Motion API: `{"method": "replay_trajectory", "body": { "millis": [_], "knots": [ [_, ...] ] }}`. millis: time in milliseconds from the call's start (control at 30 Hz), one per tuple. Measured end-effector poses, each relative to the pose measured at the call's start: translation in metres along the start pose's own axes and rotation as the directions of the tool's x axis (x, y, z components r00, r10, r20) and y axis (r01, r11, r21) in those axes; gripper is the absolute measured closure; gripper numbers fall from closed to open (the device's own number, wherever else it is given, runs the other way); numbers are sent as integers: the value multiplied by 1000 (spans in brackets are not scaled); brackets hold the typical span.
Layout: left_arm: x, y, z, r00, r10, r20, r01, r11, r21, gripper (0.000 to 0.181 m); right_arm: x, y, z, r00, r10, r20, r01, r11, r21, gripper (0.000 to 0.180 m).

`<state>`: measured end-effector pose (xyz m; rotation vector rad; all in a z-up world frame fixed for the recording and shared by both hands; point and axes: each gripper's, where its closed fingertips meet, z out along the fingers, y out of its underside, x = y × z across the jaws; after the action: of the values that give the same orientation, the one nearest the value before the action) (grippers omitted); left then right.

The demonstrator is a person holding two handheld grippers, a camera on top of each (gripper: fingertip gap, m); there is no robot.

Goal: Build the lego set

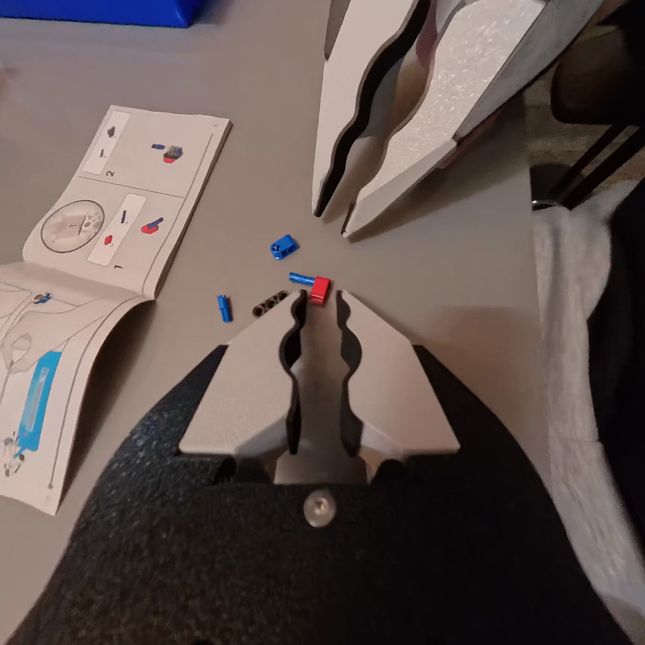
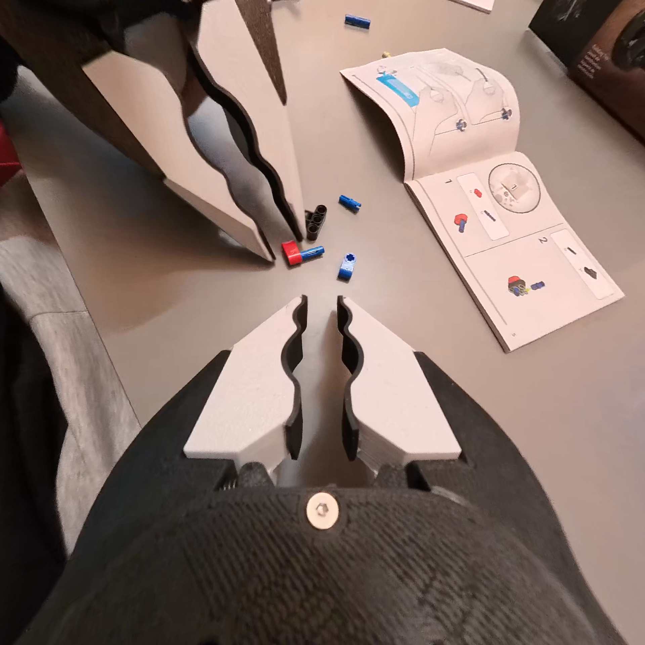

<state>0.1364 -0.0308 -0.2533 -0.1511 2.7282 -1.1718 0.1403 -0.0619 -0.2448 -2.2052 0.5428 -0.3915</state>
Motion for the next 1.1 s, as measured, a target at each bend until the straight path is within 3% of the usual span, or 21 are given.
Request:
{"method": "replay_trajectory", "body": {
  "millis": [33, 200, 300, 367, 533, 767, 867, 967, 1100],
  "knots": [
    [0, -1, 2, 1000, 0, -2, 0, 1000, 2, 174, 0, 0, 0, 1000, -1, -2, 1, 1000, 2, 165],
    [-2, -5, -2, 1000, -23, 20, 23, 1000, 22, 175, -1, -2, -5, 1000, -5, 1, 5, 1000, 11, 164],
    [-2, -22, -18, 994, -107, -21, 109, 980, 167, 175, -7, -17, -11, 999, -21, 30, 17, 994, 107, 161],
    [-5, -39, -34, 970, -216, -113, 240, 923, 299, 175, -10, -32, -15, 996, -86, 25, 78, 973, 216, 156],
    [3, -65, -65, 831, -280, -481, 492, 773, 401, 175, -9, -57, -16, 972, -216, -89, 233, 907, 352, 151],
    [4, -61, -85, 608, -320, -726, 689, 668, 282, 175, -19, -83, -10, 855, -484, -187, 517, 771, 372, 143],
    [7, -57, -89, 589, -305, -748, 694, 665, 275, 175, -30, -95, -8, 830, -538, -150, 547, 727, 416, 153],
    [9, -53, -91, 599, -297, -744, 678, 682, 274, 175, -30, -97, -4, 806, -572, -152, 582, 719, 380, 177],
    [4, -48, -87, 691, -309, -653, 617, 723, 311, 175, -28, -92, 1, 819, -551, -162, 572, 758, 312, 178]
  ]
}}
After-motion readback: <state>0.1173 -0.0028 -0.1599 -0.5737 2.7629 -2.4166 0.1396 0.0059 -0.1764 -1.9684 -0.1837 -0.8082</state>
